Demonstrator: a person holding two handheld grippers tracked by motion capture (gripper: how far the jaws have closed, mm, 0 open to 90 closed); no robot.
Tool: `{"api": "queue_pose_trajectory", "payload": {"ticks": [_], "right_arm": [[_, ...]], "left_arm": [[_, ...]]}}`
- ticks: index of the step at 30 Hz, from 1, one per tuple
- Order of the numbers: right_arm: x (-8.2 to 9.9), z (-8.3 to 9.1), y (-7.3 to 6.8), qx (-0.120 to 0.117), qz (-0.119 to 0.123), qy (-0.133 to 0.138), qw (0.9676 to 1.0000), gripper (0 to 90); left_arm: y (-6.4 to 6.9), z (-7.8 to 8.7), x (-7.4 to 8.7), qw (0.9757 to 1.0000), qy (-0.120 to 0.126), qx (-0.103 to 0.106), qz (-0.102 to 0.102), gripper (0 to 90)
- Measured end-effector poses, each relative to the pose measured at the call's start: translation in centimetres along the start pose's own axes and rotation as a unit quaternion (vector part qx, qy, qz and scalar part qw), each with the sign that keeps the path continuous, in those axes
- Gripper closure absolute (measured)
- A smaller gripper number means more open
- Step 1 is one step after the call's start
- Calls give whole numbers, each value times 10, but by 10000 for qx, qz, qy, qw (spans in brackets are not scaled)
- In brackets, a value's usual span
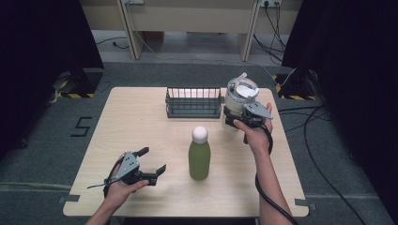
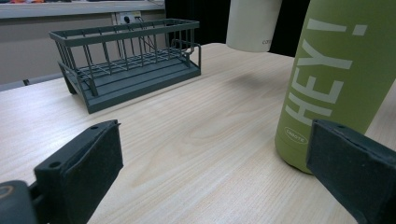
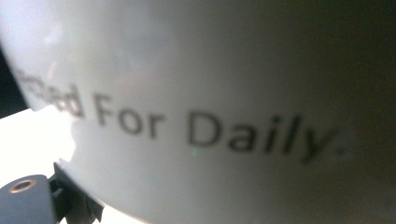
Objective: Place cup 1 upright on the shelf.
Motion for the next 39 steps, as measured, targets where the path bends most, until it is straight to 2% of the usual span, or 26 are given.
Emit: {"api": "queue_pose_trajectory", "payload": {"ticks": [15,39], "right_arm": [[-17,-11,-4,-54,44,94,9999,93],[-34,-24,-3,-58,77,131,9999,93]], "left_arm": [[0,1,2,10000,-19,-41,42,37],[-1,1,3,9999,-10,-93,85,43]]}}
Point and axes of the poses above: each handheld gripper's, and its own axes: z roughly backward along the jaws, x roughly out of its underside, y roughly to its right, the point moved 4 cm from there along -z, roughly forward along the jaws, and after that the axes turned 8 degrees about -y, right-handed, at the moved point
